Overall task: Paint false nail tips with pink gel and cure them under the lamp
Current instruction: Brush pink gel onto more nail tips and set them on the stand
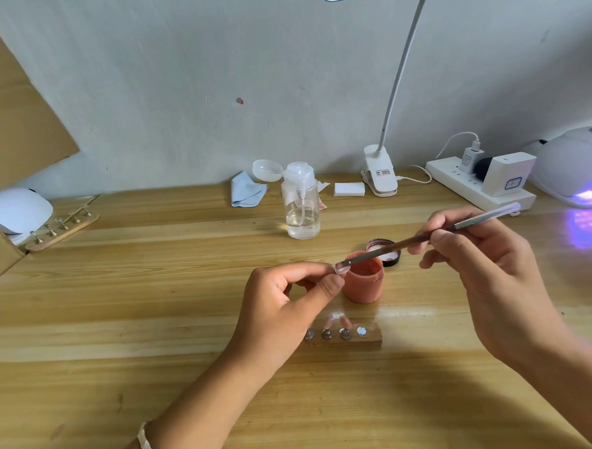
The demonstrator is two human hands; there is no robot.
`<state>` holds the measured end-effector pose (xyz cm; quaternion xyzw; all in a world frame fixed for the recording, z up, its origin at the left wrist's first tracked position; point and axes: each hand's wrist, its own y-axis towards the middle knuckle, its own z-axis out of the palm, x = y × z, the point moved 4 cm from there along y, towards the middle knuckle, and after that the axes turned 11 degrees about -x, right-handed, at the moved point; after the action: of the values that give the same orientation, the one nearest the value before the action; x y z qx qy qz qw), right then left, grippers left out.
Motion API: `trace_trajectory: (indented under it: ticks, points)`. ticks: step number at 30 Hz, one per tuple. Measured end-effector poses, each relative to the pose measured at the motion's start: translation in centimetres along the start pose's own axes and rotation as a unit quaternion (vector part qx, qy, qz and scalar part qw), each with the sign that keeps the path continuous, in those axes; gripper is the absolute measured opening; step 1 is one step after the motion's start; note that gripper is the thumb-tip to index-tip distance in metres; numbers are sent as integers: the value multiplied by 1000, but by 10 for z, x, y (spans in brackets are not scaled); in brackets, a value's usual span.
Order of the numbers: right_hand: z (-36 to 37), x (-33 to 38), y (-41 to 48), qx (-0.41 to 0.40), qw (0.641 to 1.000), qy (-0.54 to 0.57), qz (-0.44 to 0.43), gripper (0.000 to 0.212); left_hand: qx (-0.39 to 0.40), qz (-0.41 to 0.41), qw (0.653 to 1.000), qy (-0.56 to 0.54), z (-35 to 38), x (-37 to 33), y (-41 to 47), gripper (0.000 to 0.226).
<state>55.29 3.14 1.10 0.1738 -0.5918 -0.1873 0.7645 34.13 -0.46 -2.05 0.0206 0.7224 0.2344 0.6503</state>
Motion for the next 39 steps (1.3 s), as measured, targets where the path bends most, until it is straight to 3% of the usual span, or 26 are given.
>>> trace_trajectory:
  ticks: [9,16,20,24,34,39]
  points:
    - [-1,-2,0,-7,1000,2,24,10,10,2,1000,-4,0,1,-1,17]
    - [-3,-5,1,-11,1000,-10,27,27,13,3,1000,-7,1,1,-1,17]
    - [-3,-3,1,-16,999,1,30,18,15,5,1000,-4,1,0,-1,18]
    - [-5,-5,3,-22,999,-11,28,28,13,7,1000,-12,1,-1,-1,17]
    - [-8,-5,5,-52,998,-13,36,29,19,7,999,-30,1,-2,-2,16]
    - [-6,-2,4,-48,998,24,26,10,18,10,1000,-20,0,-1,-2,19]
